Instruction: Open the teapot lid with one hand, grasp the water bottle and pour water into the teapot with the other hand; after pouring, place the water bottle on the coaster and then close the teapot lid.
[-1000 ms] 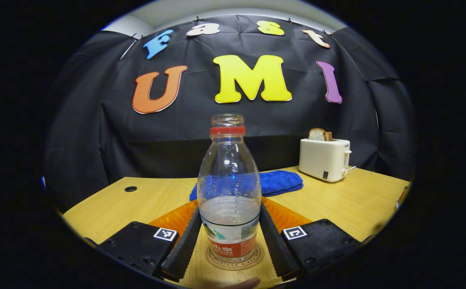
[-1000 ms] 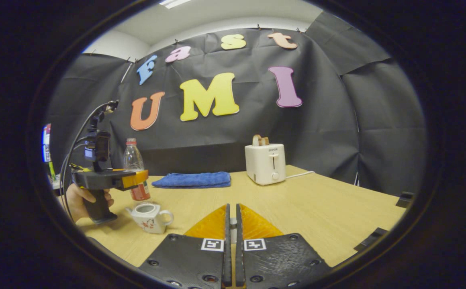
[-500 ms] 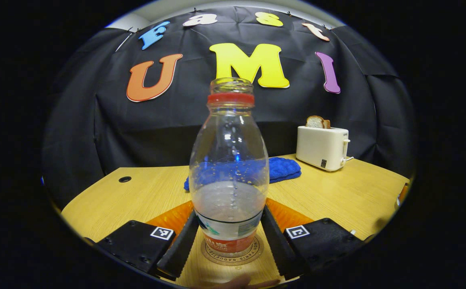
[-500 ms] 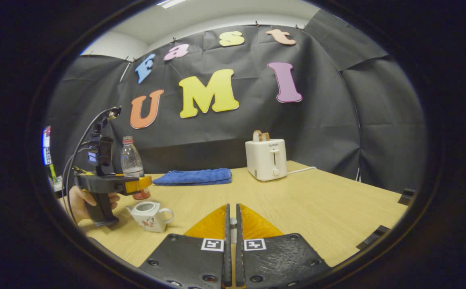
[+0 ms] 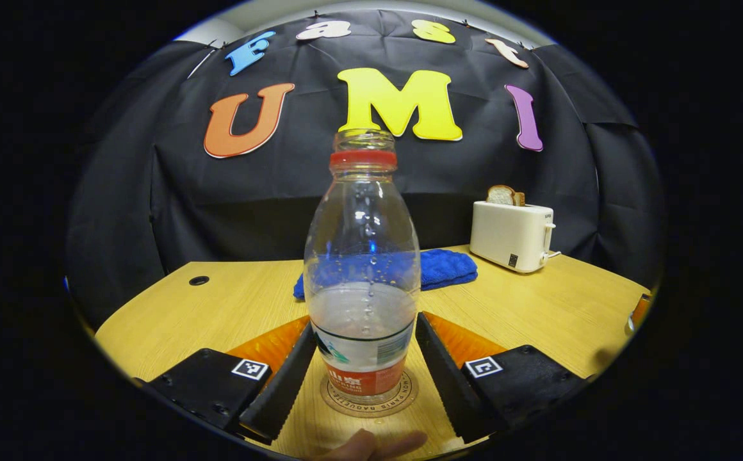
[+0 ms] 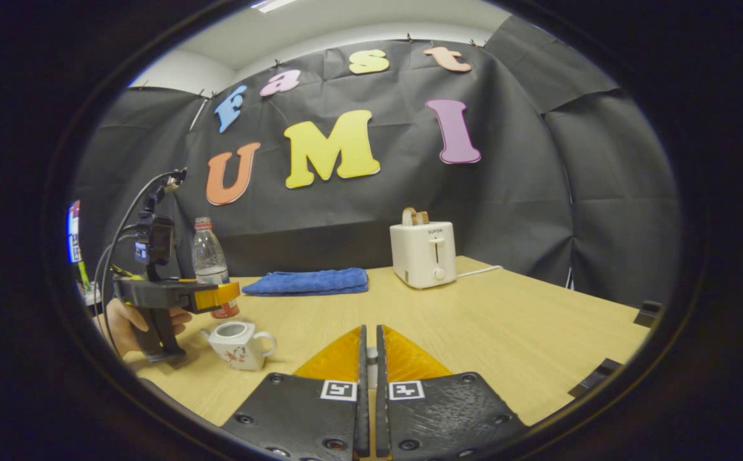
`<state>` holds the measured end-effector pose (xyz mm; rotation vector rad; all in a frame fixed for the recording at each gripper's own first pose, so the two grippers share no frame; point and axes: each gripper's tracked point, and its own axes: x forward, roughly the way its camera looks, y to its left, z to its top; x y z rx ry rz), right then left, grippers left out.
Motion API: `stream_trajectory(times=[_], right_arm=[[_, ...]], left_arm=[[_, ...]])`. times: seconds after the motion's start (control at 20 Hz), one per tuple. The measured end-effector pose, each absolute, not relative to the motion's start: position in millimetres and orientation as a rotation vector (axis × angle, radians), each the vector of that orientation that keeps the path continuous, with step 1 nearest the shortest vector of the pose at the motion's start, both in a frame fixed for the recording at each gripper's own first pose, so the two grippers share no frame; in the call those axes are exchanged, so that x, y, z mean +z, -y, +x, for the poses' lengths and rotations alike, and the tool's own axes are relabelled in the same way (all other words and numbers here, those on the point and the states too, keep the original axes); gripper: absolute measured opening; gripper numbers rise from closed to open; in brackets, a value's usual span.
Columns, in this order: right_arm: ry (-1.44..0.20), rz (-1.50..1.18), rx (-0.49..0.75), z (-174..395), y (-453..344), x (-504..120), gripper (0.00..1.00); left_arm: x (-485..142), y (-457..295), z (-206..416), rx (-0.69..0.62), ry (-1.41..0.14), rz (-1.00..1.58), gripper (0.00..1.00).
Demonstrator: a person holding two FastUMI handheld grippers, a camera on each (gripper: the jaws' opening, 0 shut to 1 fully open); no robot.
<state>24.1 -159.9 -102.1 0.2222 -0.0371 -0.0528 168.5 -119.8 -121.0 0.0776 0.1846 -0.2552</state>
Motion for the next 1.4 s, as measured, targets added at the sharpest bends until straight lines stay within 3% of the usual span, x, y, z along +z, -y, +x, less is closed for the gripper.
stream_trajectory(times=[0.4,0.45,0.5,0.75,1.05,1.4], right_arm=[[0.052,0.145,-0.091,11.8,155.7,-86.8,0.05],[0.058,0.131,-0.094,9.4,154.7,-82.3,0.04],[0.061,0.121,-0.104,7.0,155.5,-79.3,0.04],[0.037,0.121,-0.108,0.5,149.2,-74.1,0.04],[0.048,0.076,-0.052,-3.6,116.0,-47.9,0.04],[0.039,0.123,0.129,19.9,55.5,-24.3,0.04]], left_arm=[[-94.9,102.8,128.5,-0.249,-0.122,0.126,0.96],[-90.8,98.9,121.3,-0.24,-0.116,0.128,1.0],[-88.1,95.3,112.4,-0.233,-0.119,0.128,0.96],[-62.7,81.0,61.3,-0.21,-0.104,0.1,0.96],[-47.4,50.7,8.7,-0.16,-0.126,0.082,0.96],[-30.6,18.2,-18.9,-0.09,-0.154,0.108,0.96]])
